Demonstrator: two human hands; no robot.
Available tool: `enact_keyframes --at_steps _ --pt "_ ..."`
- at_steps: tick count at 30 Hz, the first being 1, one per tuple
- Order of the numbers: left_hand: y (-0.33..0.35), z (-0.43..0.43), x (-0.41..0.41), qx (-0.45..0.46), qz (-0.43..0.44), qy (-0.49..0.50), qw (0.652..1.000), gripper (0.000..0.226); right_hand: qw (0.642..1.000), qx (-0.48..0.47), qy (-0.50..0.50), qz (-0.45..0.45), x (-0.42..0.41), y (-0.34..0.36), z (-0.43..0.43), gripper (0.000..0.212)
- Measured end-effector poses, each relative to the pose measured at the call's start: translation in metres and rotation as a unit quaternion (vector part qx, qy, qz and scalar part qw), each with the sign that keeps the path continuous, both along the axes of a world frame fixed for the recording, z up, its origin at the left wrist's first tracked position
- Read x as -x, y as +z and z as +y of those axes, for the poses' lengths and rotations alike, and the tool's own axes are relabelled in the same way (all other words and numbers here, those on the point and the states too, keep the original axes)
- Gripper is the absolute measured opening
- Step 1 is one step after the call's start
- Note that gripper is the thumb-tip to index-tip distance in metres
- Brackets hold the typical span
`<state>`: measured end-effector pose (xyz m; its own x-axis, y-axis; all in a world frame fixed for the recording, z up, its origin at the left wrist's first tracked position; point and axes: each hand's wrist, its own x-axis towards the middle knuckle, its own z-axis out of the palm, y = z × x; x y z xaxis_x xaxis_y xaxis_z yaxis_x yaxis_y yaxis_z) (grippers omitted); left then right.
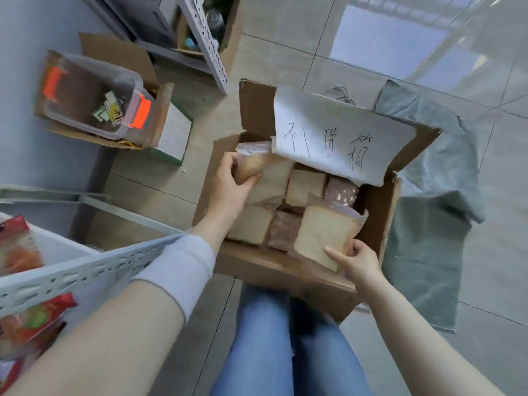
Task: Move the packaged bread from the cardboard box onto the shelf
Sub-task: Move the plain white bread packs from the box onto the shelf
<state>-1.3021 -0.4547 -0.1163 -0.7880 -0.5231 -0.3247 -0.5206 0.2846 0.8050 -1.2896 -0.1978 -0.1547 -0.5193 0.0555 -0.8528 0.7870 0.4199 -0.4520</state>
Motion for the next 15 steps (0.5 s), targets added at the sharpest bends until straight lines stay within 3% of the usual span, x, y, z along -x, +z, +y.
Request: enact_keyframes --at_steps 7,15 --pt "0.14 0.006 -0.139 0.028 0.099 0.163 0.981 0.027 0.987 0.133 0.074 0.044 -0.043 0.12 0.013 0.051" --pt "0.321 -0.032 -0.343 0.112 0.206 0.284 0.93 0.02 0.927 0.221 0.259 0.153 -0.148 0.291 -0.059 0.028"
